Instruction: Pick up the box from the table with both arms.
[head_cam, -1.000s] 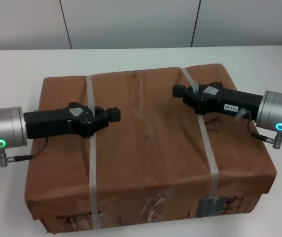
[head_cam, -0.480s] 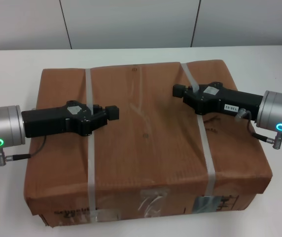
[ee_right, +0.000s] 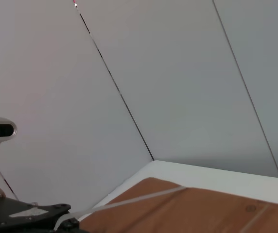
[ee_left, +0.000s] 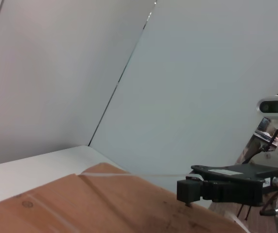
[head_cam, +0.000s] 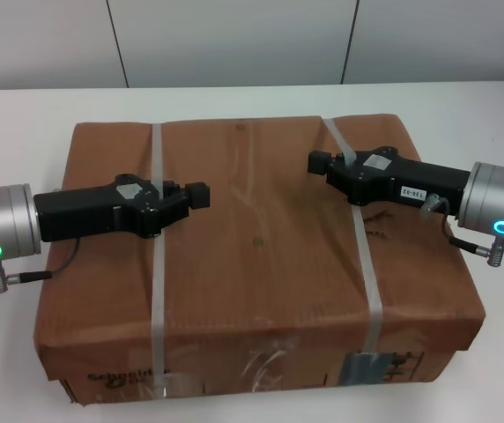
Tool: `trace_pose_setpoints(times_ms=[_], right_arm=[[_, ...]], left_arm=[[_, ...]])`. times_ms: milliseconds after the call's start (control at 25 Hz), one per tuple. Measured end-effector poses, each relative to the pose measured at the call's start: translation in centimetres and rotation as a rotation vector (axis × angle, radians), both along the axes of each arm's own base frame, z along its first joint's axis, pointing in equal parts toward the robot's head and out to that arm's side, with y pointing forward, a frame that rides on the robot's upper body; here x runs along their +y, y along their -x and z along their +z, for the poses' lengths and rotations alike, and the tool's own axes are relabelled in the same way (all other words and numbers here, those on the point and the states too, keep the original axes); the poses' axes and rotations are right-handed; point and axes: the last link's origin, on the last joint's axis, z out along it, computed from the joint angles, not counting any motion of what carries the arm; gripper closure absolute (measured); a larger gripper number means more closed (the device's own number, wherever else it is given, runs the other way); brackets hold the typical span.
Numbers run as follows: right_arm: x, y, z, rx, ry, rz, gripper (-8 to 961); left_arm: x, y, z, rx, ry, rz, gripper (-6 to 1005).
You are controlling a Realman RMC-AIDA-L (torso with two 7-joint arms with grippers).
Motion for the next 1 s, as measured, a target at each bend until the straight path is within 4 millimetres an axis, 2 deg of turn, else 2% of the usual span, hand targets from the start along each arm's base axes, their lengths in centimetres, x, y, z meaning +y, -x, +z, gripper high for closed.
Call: trace_pose_setpoints(times_ms=[1000], right_arm=[[0.01, 0.33, 0.13, 0.021, 0.003, 0.005, 952]], left_arm=[[-0.07, -0.08, 0.46, -0.013, -0.006, -0.01, 943]])
